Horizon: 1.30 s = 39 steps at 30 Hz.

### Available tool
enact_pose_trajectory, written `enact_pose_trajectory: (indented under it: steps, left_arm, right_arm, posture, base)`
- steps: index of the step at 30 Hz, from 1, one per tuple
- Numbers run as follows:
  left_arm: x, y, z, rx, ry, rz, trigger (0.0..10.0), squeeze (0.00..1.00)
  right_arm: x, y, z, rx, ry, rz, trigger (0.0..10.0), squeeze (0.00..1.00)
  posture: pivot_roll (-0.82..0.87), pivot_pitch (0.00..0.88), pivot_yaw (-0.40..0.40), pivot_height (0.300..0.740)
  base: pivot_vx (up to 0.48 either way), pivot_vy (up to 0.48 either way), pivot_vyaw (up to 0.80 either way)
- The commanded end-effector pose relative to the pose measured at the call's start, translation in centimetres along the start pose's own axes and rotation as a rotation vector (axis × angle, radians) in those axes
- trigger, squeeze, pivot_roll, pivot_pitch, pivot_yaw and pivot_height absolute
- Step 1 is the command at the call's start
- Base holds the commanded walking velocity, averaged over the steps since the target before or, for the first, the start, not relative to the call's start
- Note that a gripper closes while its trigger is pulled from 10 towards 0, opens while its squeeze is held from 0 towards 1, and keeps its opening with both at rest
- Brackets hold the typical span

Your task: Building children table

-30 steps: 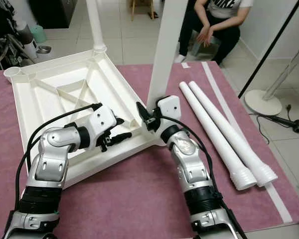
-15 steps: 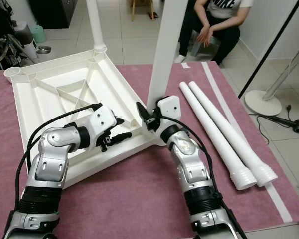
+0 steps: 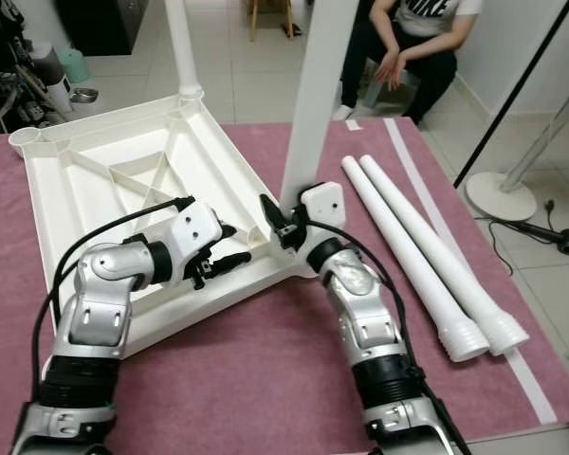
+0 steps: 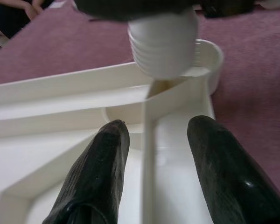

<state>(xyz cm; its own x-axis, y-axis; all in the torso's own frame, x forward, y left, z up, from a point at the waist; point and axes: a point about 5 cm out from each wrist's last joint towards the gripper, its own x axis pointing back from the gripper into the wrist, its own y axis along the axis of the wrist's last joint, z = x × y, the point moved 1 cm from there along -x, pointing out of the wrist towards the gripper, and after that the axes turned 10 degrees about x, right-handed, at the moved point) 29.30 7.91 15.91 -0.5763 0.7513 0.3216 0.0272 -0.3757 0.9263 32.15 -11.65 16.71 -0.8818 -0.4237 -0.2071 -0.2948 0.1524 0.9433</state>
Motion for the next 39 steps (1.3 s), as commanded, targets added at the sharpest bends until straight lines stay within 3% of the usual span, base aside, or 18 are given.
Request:
enact_pose_trajectory:
  steps: [1,11,18,25,26,39]
  left_arm:
    - [0.1,-0.4,2.0,0.021,0.410,-0.037,10.0,0.00]
    - [-0.3,-0.8,1.1,0.052,0.378,-0.007,10.0,0.00]
    - [-0.5,-1.7,-0.1,0.041,0.302,0.049,10.0,0.00]
    - [-1.6,-2.5,-1.1,0.008,0.263,0.096,10.0,0.00]
    - [-1.8,-2.6,-1.3,-0.005,0.253,0.100,10.0,0.00]
    - [-1.8,-2.6,-1.3,-0.005,0.253,0.100,10.0,0.00]
  right_arm:
    - [0.4,0.2,-0.7,0.007,-0.035,-0.015,10.0,0.00]
    - [0.8,0.1,-0.8,0.012,-0.036,-0.009,10.0,0.00]
    - [0.8,0.0,-0.7,-0.001,-0.042,-0.005,10.0,0.00]
    - [0.7,-0.3,-0.7,-0.014,-0.045,0.003,10.0,0.00]
    - [0.7,-0.3,-0.7,-0.013,-0.046,0.005,10.0,0.00]
    - [0.7,-0.3,-0.7,-0.013,-0.046,0.005,10.0,0.00]
  posture:
    - [0.01,0.000,0.000,0.740]
    - [0.00,0.000,0.000,0.740]
    - [0.00,0.000,0.000,0.740]
    - [0.00,0.000,0.000,0.740]
    - [0.00,0.000,0.104,0.740]
    - [0.00,0.000,0.104,0.740]
  base:
    - [0.000,0.000,0.00]
    - [0.000,0.000,0.00]
    - [0.000,0.000,0.00]
    - [0.000,0.000,0.00]
    - [0.000,0.000,0.00]
    - [0.000,0.000,0.00]
